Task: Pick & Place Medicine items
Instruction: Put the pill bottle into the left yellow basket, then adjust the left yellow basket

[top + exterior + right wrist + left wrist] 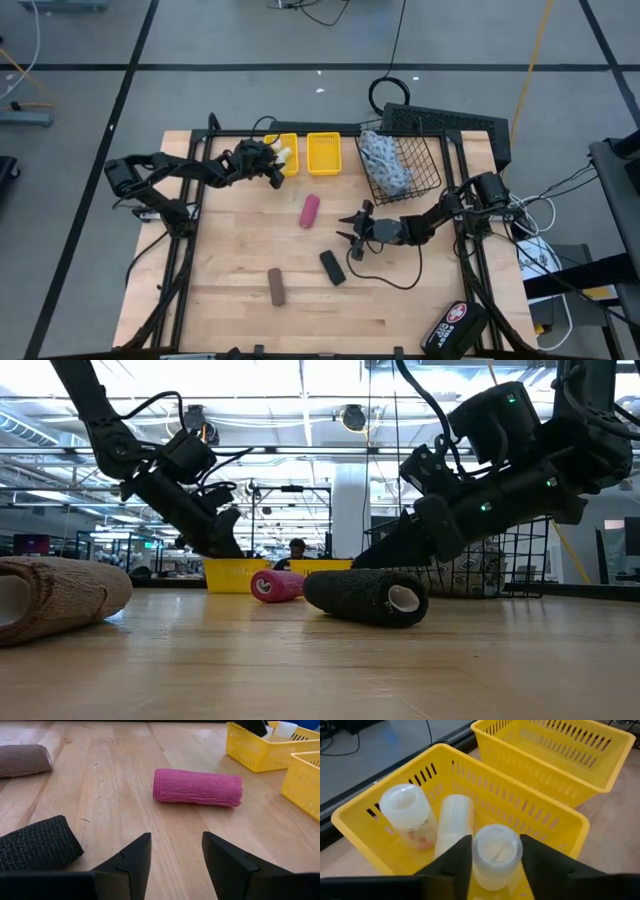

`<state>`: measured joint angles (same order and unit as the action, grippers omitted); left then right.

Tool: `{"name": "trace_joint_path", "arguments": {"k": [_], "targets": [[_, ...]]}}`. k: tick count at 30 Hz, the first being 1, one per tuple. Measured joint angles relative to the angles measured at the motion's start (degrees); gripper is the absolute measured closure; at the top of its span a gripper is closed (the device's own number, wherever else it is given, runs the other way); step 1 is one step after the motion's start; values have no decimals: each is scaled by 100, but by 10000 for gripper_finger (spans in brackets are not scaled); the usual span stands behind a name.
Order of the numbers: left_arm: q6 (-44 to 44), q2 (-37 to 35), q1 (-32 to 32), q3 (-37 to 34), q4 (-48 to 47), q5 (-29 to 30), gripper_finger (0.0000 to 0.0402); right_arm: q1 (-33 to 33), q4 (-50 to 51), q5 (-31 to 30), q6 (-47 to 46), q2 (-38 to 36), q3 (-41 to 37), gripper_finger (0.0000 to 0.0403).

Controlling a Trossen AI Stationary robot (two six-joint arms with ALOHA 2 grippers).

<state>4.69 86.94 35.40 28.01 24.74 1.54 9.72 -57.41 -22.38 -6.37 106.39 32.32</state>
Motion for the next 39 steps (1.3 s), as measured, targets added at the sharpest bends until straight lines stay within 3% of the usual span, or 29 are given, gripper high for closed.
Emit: {"name": "trace_joint_path", "arguments": {"k": [7, 14, 23, 25, 29, 31, 33, 39], "targets": [[-147, -31, 0, -2, -57, 22, 104, 0, 1, 1, 0, 0, 2, 236], [-133, -555, 0, -7, -81, 22, 49, 0, 0, 1, 0, 0, 2, 236], [56, -1762, -26, -4, -526, 223, 49, 11, -17, 16, -41, 0, 2, 236], [189, -2081, -28, -4, -993, 666, 53, 13, -18, 16, -155, 0, 2, 236], [515, -2502, -22, -4, -2170, 2246, 64, 13, -17, 16, -190, 0, 2, 236], [850, -2536, 0, -4, -2636, 2958, 70, 13, -19, 16, -168, 0, 2, 236], [1277, -2490, 78, -7, -3083, 3274, 76, 13, -17, 17, -151, 0, 2, 236], [2180, -1853, 280, -7, -3057, 3178, 92, 9, -17, 16, -151, 0, 4, 236]]}}
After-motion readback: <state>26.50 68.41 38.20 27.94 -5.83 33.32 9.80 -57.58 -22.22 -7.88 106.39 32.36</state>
